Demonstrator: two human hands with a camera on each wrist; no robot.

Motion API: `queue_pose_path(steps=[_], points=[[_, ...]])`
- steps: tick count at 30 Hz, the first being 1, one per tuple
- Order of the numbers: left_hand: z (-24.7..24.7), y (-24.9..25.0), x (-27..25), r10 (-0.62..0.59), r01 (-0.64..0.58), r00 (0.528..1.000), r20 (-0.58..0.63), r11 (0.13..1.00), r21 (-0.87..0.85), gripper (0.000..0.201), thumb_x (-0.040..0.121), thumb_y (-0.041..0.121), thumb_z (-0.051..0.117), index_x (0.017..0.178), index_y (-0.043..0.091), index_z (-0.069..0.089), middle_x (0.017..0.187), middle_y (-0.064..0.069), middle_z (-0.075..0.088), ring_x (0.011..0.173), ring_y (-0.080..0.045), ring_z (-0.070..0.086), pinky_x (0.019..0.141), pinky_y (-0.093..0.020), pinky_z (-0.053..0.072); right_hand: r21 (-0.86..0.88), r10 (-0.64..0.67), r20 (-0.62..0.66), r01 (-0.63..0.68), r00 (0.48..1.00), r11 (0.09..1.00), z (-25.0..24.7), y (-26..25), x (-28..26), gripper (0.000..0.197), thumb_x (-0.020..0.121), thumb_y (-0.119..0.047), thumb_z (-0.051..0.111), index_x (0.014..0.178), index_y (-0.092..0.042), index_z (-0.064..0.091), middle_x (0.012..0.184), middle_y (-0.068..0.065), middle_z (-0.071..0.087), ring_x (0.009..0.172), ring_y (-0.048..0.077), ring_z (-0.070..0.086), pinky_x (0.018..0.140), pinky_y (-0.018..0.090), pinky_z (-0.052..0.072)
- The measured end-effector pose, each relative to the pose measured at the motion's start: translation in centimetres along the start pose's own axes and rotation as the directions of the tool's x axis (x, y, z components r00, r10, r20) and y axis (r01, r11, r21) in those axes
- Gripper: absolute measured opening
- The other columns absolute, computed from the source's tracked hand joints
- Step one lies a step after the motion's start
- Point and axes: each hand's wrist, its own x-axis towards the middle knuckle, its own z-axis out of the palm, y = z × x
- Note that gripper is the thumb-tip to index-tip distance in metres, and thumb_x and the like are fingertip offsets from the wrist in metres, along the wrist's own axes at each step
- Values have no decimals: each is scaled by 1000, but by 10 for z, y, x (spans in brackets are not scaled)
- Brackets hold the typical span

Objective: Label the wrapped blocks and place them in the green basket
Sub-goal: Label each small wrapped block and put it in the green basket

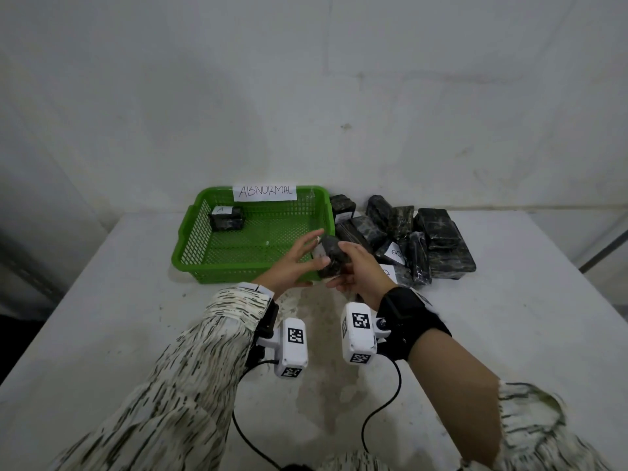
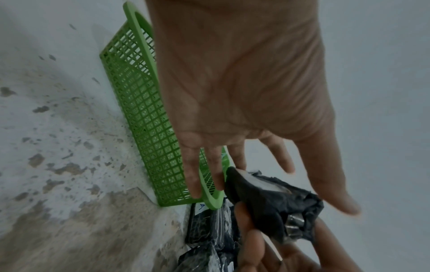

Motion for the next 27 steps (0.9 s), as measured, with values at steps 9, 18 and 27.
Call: queue_pose_path(steps=[9, 18, 27], points=[[0, 1, 9, -35, 11, 993, -110, 976, -215, 39, 86, -8, 54, 119, 13, 53, 108, -14, 60, 95, -26, 62, 87, -35, 51, -215, -21, 98, 41, 995, 976, 2, -1, -7, 51, 93, -46, 53, 138, -27, 40, 96, 1, 56, 79, 14, 57, 66, 29, 45], [-1, -4, 8, -65, 57, 997, -37, 980, -190, 33, 88, -4, 54, 114, 17, 52, 102, -7, 63, 90, -20, 63, 82, -29, 53, -101, -92, 50, 96, 995, 990, 4, -2, -1, 27, 91, -3, 49, 116, -9, 58, 95, 8, 62, 82, 16, 61, 63, 24, 51], [6, 3, 13, -10, -7, 992, -122, 990, -139, 34, 91, -6, 46, 124, 4, 46, 93, -6, 61, 81, -16, 61, 66, -17, 56, -44, -95, 107, 101, 990, 994, -1, -2, -3, 39, 91, -1, 57, 128, -12, 55, 104, 6, 62, 93, 19, 62, 73, 29, 54]])
